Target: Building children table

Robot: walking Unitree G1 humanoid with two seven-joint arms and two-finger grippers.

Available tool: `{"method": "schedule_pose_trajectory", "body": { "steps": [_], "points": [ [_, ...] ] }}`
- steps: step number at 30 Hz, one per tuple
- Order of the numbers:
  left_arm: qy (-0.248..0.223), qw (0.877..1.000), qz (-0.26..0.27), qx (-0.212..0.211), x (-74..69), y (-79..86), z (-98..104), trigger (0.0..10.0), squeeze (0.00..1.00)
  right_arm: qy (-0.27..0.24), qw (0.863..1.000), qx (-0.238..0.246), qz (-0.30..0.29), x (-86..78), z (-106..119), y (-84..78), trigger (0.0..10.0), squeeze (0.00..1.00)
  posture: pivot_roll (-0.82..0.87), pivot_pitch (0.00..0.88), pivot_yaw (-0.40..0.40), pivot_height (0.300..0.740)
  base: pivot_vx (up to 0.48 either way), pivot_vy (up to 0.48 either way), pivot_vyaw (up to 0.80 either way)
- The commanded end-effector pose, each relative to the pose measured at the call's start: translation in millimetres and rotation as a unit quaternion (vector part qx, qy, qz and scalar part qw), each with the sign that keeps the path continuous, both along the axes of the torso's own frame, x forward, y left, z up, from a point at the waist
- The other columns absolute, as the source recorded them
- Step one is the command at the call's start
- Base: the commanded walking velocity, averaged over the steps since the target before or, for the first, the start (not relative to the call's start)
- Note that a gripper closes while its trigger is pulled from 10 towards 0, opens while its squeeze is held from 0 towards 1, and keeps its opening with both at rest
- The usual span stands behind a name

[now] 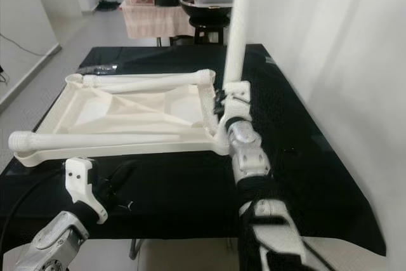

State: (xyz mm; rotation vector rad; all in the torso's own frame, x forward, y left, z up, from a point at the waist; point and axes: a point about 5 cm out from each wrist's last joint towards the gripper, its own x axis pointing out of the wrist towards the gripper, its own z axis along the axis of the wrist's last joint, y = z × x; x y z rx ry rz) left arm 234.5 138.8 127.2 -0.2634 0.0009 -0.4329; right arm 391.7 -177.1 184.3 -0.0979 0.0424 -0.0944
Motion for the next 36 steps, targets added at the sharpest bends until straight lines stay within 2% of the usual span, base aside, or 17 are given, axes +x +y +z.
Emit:
{"method": "schedule_pose_trajectory", "body": {
  "steps": [1,3,6,7,8,9,10,11,16,22,23,27,29,33,34,35,36],
  "points": [
    [0.007,1.0,0.002,-0.001,0.7,0.6,-3.5,10.0,0.0,0.007,0.999,-0.035,-0.038,-1.3,-3.8,-14.9,0.0,0.0,0.04,0.0,-0.016,0.74,0.0,0.0,0.0],
    [0.007,1.0,0.002,-0.002,1.0,-0.8,-3.7,10.0,0.0,-0.003,0.998,-0.038,-0.058,4.3,3.0,-18.7,0.0,0.0,0.05,0.0,-0.024,0.74,0.0,0.0,0.0],
    [0.007,1.0,0.002,-0.002,0.7,-1.7,-3.9,10.0,0.0,-0.001,0.998,-0.04,-0.057,5.1,1.9,-11.4,0.0,0.0,0.05,0.0,-0.03,0.74,0.0,0.0,0.0],
    [0.007,1.0,0.003,-0.003,0.5,-1.9,-3.9,10.0,0.0,0.007,0.997,-0.046,-0.055,3.8,-2.1,-7.3,2.7,0.0,0.05,0.0,-0.03,0.74,0.0,0.0,0.0],
    [0.007,1.0,0.003,-0.003,0.5,-1.9,-3.9,10.0,0.0,0.007,0.997,-0.046,-0.055,3.8,-2.1,-7.3,2.7,0.0,0.05,0.0,-0.03,0.74,0.0,0.0,0.0],
    [0.006,1.0,0.004,-0.003,0.3,-1.9,-3.9,10.0,0.0,0.014,0.998,-0.049,-0.048,1.5,-6.9,-3.8,10.0,0.55,0.05,0.0,-0.03,0.74,0.0,0.0,0.0],
    [0.006,1.0,0.004,-0.003,0.3,-1.9,-3.9,10.0,0.0,0.014,0.998,-0.049,-0.048,1.5,-6.9,-3.8,10.0,0.55,0.05,0.0,-0.03,0.74,0.0,0.0,0.0],
    [0.006,1.0,0.004,-0.003,0.1,-1.8,-3.9,10.0,0.0,0.021,0.998,-0.049,-0.043,-1.3,-11.5,-1.6,10.0,1.0,0.05,0.0,-0.03,0.74,0.0,0.0,0.0],
    [0.011,1.0,0.001,0.003,-0.7,-0.6,-4.7,10.0,0.0,0.03,0.999,-0.018,-0.022,-20.5,-26.7,2.3,10.0,1.0,0.03,0.0,-0.025,0.74,0.0,0.0,0.0],
    [0.014,1.0,0.003,0.018,-1.8,1.1,-5.5,10.0,0.0,0.022,1.0,0.001,0.0,-34.7,-36.5,4.8,10.0,1.0,0.01,0.0,-0.015,0.74,0.0,0.0,0.0],
    [0.018,0.999,0.012,0.031,-2.7,3.3,-6.2,10.0,0.0,0.019,0.999,0.016,0.027,-48.7,-44.7,9.1,10.0,1.0,0.0,0.0,-0.009,0.74,0.0,0.0,0.0],
    [0.019,0.999,0.021,0.043,-3.2,5.4,-6.1,10.0,0.0,0.024,0.998,0.023,0.053,-61.0,-50.8,13.5,10.0,1.0,-0.01,0.0,-0.007,0.74,0.0,0.0,0.0],
    [0.014,0.997,0.046,0.067,-3.2,10.2,-4.8,10.0,0.0,0.027,0.995,0.023,0.097,-77.7,-55.0,21.5,10.0,1.0,-0.02,0.0,-0.004,0.74,0.0,0.0,0.0],
    [0.008,0.995,0.059,0.082,-2.8,13.1,-3.4,10.0,0.0,0.027,0.992,0.019,0.123,-85.7,-55.5,26.4,10.0,1.0,-0.03,0.0,0.002,0.74,0.0,0.0,0.0],
    [0.0,0.992,0.077,0.097,-1.9,17.1,-1.4,10.0,0.0,0.018,0.986,0.01,0.166,-92.5,-53.1,34.0,10.0,0.34,-0.04,0.0,0.007,0.74,0.0,0.0,0.0],
    [0.0,0.992,0.077,0.097,-1.9,17.1,-1.4,10.0,0.0,0.018,0.986,0.01,0.166,-92.5,-53.1,34.0,10.0,0.34,-0.04,0.0,0.007,0.74,0.0,0.0,0.0],
    [-0.009,0.989,0.094,0.112,-0.7,20.4,0.7,10.0,0.0,0.01,0.98,-0.001,0.199,-97.1,-50.4,40.1,10.0,0.0,-0.04,0.0,0.014,0.74,0.0,0.0,0.0]
  ]
}}
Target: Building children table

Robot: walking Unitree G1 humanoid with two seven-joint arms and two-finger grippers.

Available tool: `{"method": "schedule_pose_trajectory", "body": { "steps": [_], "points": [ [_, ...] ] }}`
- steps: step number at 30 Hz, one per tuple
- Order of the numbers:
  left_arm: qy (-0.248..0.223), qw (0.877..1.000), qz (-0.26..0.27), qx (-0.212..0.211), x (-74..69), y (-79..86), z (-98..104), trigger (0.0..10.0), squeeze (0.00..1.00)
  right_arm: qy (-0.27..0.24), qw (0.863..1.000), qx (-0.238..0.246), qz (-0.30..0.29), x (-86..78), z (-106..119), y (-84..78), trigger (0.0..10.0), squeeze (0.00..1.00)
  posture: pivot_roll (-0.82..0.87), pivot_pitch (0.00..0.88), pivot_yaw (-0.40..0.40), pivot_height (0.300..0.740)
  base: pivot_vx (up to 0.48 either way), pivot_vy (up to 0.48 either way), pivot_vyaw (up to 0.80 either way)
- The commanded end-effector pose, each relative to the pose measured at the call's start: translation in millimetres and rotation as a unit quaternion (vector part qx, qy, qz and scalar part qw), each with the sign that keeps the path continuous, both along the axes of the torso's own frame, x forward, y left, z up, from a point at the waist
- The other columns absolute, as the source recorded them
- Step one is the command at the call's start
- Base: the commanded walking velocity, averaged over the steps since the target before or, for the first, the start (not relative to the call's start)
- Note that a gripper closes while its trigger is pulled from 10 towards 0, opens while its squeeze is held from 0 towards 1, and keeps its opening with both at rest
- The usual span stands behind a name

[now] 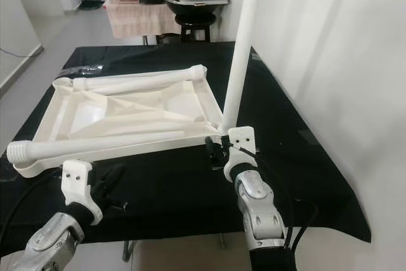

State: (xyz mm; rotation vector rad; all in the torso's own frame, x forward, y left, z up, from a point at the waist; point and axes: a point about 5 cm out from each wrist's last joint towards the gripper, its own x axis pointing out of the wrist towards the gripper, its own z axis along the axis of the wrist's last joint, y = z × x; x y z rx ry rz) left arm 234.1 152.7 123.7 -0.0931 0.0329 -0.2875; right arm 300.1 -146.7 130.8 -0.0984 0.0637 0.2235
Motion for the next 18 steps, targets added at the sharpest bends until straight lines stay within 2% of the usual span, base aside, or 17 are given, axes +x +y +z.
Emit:
{"method": "schedule_pose_trajectory", "body": {
  "steps": [1,2,6,11,14,16,18],
  "points": [
    [-0.024,0.998,0.043,0.042,1.6,10.0,6.3,10.0,0.0,-0.014,0.997,-0.012,0.071,-6.5,3.6,16.8,10.0,0.0,-0.04,0.0,0.023,0.74,0.0,0.0,0.0],
    [-0.028,0.996,0.06,0.054,2.9,12.6,7.5,10.0,0.0,-0.017,0.995,-0.02,0.091,-7.6,3.9,21.9,10.0,0.0,-0.04,0.0,0.023,0.74,0.0,0.0,0.0],
    [-0.021,0.993,0.088,0.077,5.6,18.1,6.1,10.0,0.0,-0.019,0.995,-0.019,0.099,-4.1,4.0,27.0,10.0,0.0,-0.03,0.0,0.024,0.74,0.0,0.0,0.0],
    [-0.02,0.993,0.09,0.079,5.8,18.6,5.9,10.0,0.0,-0.018,0.995,-0.017,0.098,-4.0,4.1,26.8,10.0,0.0,-0.03,0.0,0.024,0.74,0.0,0.0,0.0],
    [-0.029,0.988,0.106,0.108,7.8,21.3,7.5,10.0,0.0,-0.013,0.996,-0.004,0.091,-3.5,5.3,24.3,10.0,0.0,-0.02,0.0,0.026,0.74,0.0,0.48,0.0],
    [-0.029,0.988,0.106,0.108,7.8,21.3,7.5,10.0,0.0,-0.013,0.996,-0.004,0.091,-3.5,5.3,24.3,10.0,0.0,-0.02,0.0,0.026,0.74,0.0,0.48,0.0],
    [-0.044,0.982,0.114,0.144,11.2,22.8,10.6,10.0,0.0,-0.012,0.996,0.002,0.084,-1.9,6.5,21.6,10.0,0.0,-0.01,0.0,0.025,0.74,0.0,0.48,0.0]
  ]
}}
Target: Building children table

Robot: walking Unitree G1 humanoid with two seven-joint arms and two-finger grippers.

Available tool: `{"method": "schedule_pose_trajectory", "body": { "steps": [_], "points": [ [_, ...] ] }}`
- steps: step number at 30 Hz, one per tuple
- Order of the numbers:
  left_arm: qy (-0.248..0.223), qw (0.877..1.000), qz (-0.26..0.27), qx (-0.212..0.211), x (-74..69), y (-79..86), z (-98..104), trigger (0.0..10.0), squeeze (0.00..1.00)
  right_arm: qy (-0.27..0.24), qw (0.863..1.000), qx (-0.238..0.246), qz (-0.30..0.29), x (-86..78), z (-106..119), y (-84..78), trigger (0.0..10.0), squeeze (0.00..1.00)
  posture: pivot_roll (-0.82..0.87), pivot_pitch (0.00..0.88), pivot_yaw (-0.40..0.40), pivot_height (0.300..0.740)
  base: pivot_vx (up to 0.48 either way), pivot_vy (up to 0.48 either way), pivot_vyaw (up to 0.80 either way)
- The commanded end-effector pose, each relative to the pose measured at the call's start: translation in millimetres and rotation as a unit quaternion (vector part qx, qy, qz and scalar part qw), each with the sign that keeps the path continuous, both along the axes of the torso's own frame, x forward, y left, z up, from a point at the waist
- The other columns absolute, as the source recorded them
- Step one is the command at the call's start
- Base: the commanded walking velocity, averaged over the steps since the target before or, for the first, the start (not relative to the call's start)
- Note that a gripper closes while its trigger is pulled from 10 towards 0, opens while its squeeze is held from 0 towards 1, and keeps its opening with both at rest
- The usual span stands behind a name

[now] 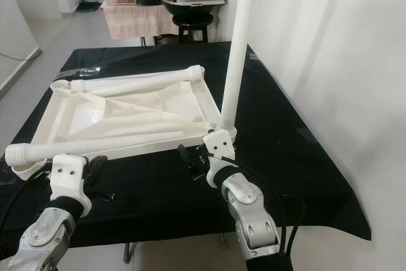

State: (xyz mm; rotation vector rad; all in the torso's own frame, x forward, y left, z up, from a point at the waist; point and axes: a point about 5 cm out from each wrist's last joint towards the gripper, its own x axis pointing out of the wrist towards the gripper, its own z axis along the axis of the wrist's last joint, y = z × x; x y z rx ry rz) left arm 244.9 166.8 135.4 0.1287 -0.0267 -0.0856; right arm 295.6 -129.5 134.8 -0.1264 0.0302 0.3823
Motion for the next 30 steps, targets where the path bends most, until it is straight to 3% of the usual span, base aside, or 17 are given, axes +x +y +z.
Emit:
{"method": "schedule_pose_trajectory", "body": {
  "steps": [1,3,16,21,24,25,26,30],
  "points": [
    [-0.002,0.999,0.015,0.036,0.4,8.6,-1.1,10.0,0.0,0.003,1.0,0.012,0.004,2.5,2.5,4.4,10.0,0.0,-0.01,0.0,0.025,0.74,0.0,0.48,0.0],
    [-0.01,0.998,0.018,0.054,3.3,9.0,1.6,10.0,0.0,0.0,1.0,0.01,0.004,4.5,2.9,3.5,10.0,0.0,-0.01,0.0,0.022,0.74,0.0,0.48,0.0],
    [-0.033,0.997,0.02,0.069,11.4,11.3,10.7,10.0,0.0,-0.006,1.0,0.01,-0.003,9.2,3.7,3.0,10.0,0.0,-0.01,0.0,0.022,0.74,0.0,0.48,0.0],
    [-0.059,0.998,0.011,0.019,16.2,9.6,24.0,10.0,0.0,-0.009,1.0,0.008,-0.005,11.6,4.6,3.0,10.0,0.0,-0.01,0.0,0.018,0.74,0.0,0.384,0.0],
    [-0.065,0.998,0.003,0.013,17.1,8.6,27.7,10.0,0.0,-0.01,1.0,0.006,-0.006,12.4,4.9,3.2,10.0,0.0,-0.01,0.0,0.018,0.74,0.0,0.0,0.0],
    [-0.069,0.997,-0.021,-0.036,19.3,5.7,34.6,10.0,0.0,-0.013,1.0,0.004,-0.005,14.0,5.9,4.4,10.0,0.0,-0.01,0.0,0.018,0.74,0.0,0.0,0.0],
    [-0.069,0.995,-0.038,-0.057,20.2,3.5,37.1,10.0,0.0,-0.013,1.0,0.004,-0.005,14.8,6.2,4.9,10.0,0.0,-0.01,0.0,0.017,0.74,0.0,0.0,0.0],
    [-0.086,0.993,-0.052,-0.067,23.3,0.6,45.4,10.0,0.0,-0.017,1.0,0.003,-0.006,17.0,7.3,6.0,10.0,0.0,-0.01,0.0,0.017,0.74,0.0,0.0,0.0]
  ]
}}
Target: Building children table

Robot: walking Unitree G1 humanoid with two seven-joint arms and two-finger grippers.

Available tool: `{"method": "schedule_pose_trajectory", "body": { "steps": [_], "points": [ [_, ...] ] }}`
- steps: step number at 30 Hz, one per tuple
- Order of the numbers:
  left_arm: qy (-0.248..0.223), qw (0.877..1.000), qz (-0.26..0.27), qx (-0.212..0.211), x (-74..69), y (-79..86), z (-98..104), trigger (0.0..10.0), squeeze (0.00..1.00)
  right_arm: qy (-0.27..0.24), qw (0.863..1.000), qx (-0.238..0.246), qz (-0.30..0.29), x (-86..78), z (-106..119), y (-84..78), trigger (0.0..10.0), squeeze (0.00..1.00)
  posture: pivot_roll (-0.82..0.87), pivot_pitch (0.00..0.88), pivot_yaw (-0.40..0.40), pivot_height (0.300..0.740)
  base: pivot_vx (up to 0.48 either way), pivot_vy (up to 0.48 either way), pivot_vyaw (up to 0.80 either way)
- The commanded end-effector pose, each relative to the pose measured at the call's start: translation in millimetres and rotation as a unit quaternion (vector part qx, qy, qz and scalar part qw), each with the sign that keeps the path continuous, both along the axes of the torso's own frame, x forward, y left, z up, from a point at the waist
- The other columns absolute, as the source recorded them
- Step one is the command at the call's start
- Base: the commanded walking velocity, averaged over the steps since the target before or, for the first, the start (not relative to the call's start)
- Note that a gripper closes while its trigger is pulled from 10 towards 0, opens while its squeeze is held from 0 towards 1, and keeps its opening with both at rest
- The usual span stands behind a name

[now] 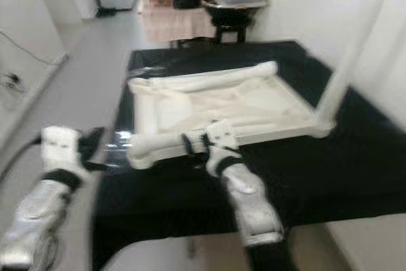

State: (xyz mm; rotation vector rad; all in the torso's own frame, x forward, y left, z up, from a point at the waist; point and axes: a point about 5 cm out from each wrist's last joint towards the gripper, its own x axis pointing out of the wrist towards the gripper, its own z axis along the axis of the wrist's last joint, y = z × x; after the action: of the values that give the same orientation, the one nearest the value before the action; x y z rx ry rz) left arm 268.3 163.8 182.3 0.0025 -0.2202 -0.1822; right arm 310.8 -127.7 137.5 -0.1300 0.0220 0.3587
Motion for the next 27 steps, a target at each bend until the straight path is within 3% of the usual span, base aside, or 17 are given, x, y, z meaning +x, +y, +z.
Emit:
{"method": "schedule_pose_trajectory", "body": {
  "steps": [1,2,5,6,7,10,16,18,20,23,27],
  "points": [
    [0.005,1.0,0.003,-0.002,-0.1,3.7,-1.5,10.0,0.0,-0.012,1.0,0.004,0.006,1.8,4.6,4.2,10.0,0.0,-0.01,0.0,0.017,0.74,0.0,0.0,0.0],
    [-0.036,0.998,0.014,-0.041,7.0,5.7,15.7,10.0,0.0,-0.015,1.0,0.004,0.006,4.4,5.7,6.1,10.0,0.0,-0.01,0.0,0.017,0.74,0.0,0.0,0.0],
    [-0.067,0.995,0.037,-0.057,11.7,11.3,27.0,10.0,0.0,-0.017,1.0,0.003,0.006,5.5,6.1,7.1,10.0,0.0,-0.01,0.0,0.017,0.74,0.0,0.0,0.0],
    [-0.069,0.993,0.015,-0.093,11.5,10.0,29.0,10.0,0.0,-0.016,1.0,0.005,0.006,5.4,5.7,7.1,10.0,0.0,-0.01,0.0,0.02,0.74,0.0,0.0,0.0],
    [-0.074,0.996,0.02,-0.055,10.8,10.9,28.5,10.0,0.0,-0.013,1.0,0.009,0.005,5.1,5.1,7.3,10.0,0.0,-0.01,0.0,0.021,0.74,0.0,0.0,0.0],
    [-0.076,0.996,0.023,-0.036,10.6,11.0,28.1,10.0,0.0,-0.013,1.0,0.01,0.004,5.0,4.9,7.3,10.0,0.0,-0.01,0.0,0.021,0.74,0.0,0.0,0.0],
    [-0.051,0.997,0.044,-0.034,11.0,14.0,17.6,10.0,0.0,-0.011,1.0,0.01,0.006,4.2,4.7,8.1,10.0,0.0,-0.01,0.0,0.027,0.74,0.0,0.0,0.0],
    [0.012,0.998,0.043,-0.054,12.9,18.4,-1.6,10.0,0.0,-0.01,1.0,0.012,0.006,4.1,4.3,8.1,10.0,0.0,-0.02,0.0,0.03,0.74,0.0,0.0,0.0],
    [0.032,0.996,0.035,-0.077,13.2,19.1,-7.7,10.0,0.0,-0.009,1.0,0.012,0.005,4.3,4.0,8.0,10.0,0.0,-0.02,0.0,0.03,0.74,0.0,0.0,0.0],
    [0.063,0.987,-0.009,-0.145,13.6,16.0,-14.6,10.0,0.0,-0.009,1.0,0.013,0.003,4.2,3.5,7.7,10.0,0.0,-0.03,0.0,0.037,0.74,0.0,0.0,0.0],
    [0.066,0.987,-0.052,-0.137,11.8,5.5,-14.0,10.0,0.0,-0.009,1.0,0.019,0.005,4.0,2.6,7.8,10.0,0.0,-0.02,0.0,0.039,0.74,0.0,0.48,0.0]
  ]
}}
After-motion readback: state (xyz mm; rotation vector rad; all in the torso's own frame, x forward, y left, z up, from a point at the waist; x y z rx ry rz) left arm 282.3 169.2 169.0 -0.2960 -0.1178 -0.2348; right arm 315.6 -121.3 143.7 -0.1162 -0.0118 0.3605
